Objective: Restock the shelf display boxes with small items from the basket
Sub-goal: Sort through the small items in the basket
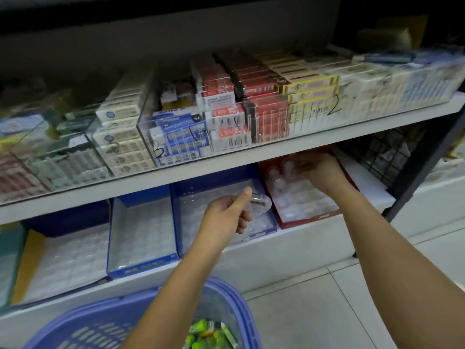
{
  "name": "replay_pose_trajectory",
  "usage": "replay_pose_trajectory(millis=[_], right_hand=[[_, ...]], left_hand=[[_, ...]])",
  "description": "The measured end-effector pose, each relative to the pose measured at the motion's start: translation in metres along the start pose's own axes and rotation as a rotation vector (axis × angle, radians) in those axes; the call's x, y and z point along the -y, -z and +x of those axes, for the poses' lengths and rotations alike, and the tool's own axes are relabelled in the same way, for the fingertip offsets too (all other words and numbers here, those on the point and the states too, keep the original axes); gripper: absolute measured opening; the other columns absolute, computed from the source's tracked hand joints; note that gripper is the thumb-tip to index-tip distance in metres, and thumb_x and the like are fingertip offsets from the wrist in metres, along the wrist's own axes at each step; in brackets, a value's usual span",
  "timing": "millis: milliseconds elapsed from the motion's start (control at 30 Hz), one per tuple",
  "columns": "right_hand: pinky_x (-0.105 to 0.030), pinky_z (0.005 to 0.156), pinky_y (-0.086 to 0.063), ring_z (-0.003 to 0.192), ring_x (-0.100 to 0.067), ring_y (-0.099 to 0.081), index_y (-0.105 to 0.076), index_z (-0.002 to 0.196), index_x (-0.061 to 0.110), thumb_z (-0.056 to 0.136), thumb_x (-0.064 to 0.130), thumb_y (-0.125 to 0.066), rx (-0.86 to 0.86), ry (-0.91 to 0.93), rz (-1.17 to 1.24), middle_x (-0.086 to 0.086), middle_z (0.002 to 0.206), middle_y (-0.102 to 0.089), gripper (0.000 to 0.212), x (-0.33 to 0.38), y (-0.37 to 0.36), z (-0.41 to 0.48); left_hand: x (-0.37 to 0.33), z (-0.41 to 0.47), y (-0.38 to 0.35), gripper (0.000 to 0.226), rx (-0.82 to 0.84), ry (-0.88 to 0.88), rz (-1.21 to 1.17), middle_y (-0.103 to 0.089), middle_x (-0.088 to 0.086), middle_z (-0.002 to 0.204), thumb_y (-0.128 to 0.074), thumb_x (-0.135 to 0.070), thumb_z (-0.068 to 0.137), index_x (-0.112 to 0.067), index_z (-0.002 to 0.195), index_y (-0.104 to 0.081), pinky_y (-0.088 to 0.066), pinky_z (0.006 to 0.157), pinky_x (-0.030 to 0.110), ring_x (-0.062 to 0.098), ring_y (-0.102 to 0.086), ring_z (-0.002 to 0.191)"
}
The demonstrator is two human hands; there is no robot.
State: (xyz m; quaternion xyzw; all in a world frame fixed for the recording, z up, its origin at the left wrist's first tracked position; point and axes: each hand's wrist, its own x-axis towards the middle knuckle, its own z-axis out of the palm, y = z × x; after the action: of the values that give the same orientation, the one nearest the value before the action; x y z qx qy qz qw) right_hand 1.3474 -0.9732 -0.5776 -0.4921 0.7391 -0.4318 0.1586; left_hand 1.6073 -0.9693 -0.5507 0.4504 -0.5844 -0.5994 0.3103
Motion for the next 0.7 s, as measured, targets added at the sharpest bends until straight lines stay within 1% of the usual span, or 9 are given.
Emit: replay_pose_trajectory(millis=[67, 200, 267, 333, 400, 467, 533, 633, 700], right_hand=[[-0.026, 0.083, -0.052, 0.092, -0.022, -0.067, -0.072, 0.096, 0.011, 0.079, -0.005, -0.062, -0.005, 0.04, -0.065, -0.002, 0.091, -0.07, 0.025, -0.008, -0.003, 0.001], [-0.017, 0.075, -0.041, 0.086, -0.014, -0.063, -0.073, 0.096, 0.018, 0.083, 0.008, -0.064, 0.004, 0.04, -0.197, -0.002, 0.095, -0.072, 0.019, -0.011, -0.001, -0.001], [-0.022, 0.078, -0.043, 0.092, -0.021, -0.062, -0.073, 0.1, 0.017, 0.084, 0.012, -0.065, 0.047, 0.05, -0.34, -0.006, 0.102, -0.07, 0.018, -0.003, 0.003, 0.0], [-0.029, 0.088, -0.045, 0.103, -0.03, -0.059, -0.071, 0.104, 0.013, 0.086, 0.013, -0.062, 0.11, 0.077, -0.48, -0.013, 0.112, -0.065, 0.02, 0.011, 0.007, 0.002], [-0.026, 0.088, -0.043, 0.107, -0.031, -0.056, -0.069, 0.101, 0.01, 0.087, 0.011, -0.057, 0.179, 0.067, -0.572, -0.014, 0.116, -0.062, 0.018, 0.026, 0.007, 0.005], [-0.026, 0.084, -0.041, 0.107, -0.031, -0.055, -0.062, 0.087, 0.011, 0.088, 0.009, -0.054, 0.206, -0.016, -0.571, -0.016, 0.114, -0.061, 0.008, 0.036, 0.003, 0.007], [-0.03, 0.087, -0.046, 0.105, -0.031, -0.057, -0.059, 0.085, 0.011, 0.089, 0.009, -0.052, 0.202, -0.102, -0.56, -0.017, 0.111, -0.062, 0.008, 0.04, 0.0, 0.008], [-0.035, 0.093, -0.048, 0.105, -0.031, -0.057, -0.065, 0.098, 0.003, 0.089, 0.01, -0.055, 0.184, -0.165, -0.532, -0.016, 0.112, -0.062, 0.016, 0.04, 0.0, 0.008], [-0.034, 0.095, -0.047, 0.108, -0.03, -0.057, -0.066, 0.106, 0.004, 0.088, 0.01, -0.056, 0.217, -0.166, -0.551, -0.016, 0.117, -0.061, 0.021, 0.042, 0.001, 0.006]], left_hand=[[0.003, 0.004, 0.0, 0.034, 0.0, 0.0, 0.009, -0.063, -0.001, 0.059, -0.058, -0.051, 0.086, -0.019, 0.074, -0.066, -0.044, 0.053, 0.025, 0.011, -0.051, 0.05], [0.007, 0.008, -0.004, 0.035, -0.005, -0.003, 0.01, -0.063, -0.002, 0.058, -0.058, -0.049, 0.087, -0.018, 0.073, -0.066, -0.044, 0.052, 0.024, 0.009, -0.05, 0.048], [0.006, 0.009, -0.007, 0.036, -0.004, -0.009, 0.037, -0.063, -0.003, 0.057, -0.058, -0.05, 0.087, -0.017, 0.074, -0.066, -0.044, 0.052, 0.023, 0.008, -0.05, 0.047], [0.005, 0.008, -0.011, 0.039, 0.008, -0.024, 0.074, -0.062, -0.004, 0.055, -0.057, -0.051, 0.087, -0.016, 0.072, -0.065, -0.043, 0.05, 0.021, 0.007, -0.05, 0.046], [0.004, 0.008, -0.014, 0.04, 0.016, -0.039, 0.091, -0.062, -0.005, 0.054, -0.057, -0.051, 0.087, -0.016, 0.07, -0.064, -0.043, 0.048, 0.019, 0.006, -0.05, 0.045], [0.004, 0.008, -0.015, 0.04, 0.021, -0.048, 0.11, -0.062, -0.006, 0.054, -0.057, -0.052, 0.087, -0.016, 0.071, -0.064, -0.043, 0.047, 0.018, 0.005, -0.05, 0.045], [0.005, 0.009, -0.015, 0.04, 0.021, -0.045, 0.118, -0.062, -0.006, 0.055, -0.056, -0.052, 0.086, -0.016, 0.073, -0.065, -0.044, 0.049, 0.019, 0.005, -0.051, 0.046], [0.003, 0.009, -0.015, 0.04, 0.011, -0.033, 0.123, -0.063, -0.005, 0.055, -0.057, -0.053, 0.086, -0.016, 0.073, -0.065, -0.044, 0.05, 0.021, 0.006, -0.051, 0.047], [0.001, 0.009, -0.017, 0.041, -0.011, -0.023, 0.131, -0.063, -0.005, 0.054, -0.058, -0.053, 0.086, -0.016, 0.071, -0.065, -0.045, 0.051, 0.023, 0.007, -0.052, 0.047]])
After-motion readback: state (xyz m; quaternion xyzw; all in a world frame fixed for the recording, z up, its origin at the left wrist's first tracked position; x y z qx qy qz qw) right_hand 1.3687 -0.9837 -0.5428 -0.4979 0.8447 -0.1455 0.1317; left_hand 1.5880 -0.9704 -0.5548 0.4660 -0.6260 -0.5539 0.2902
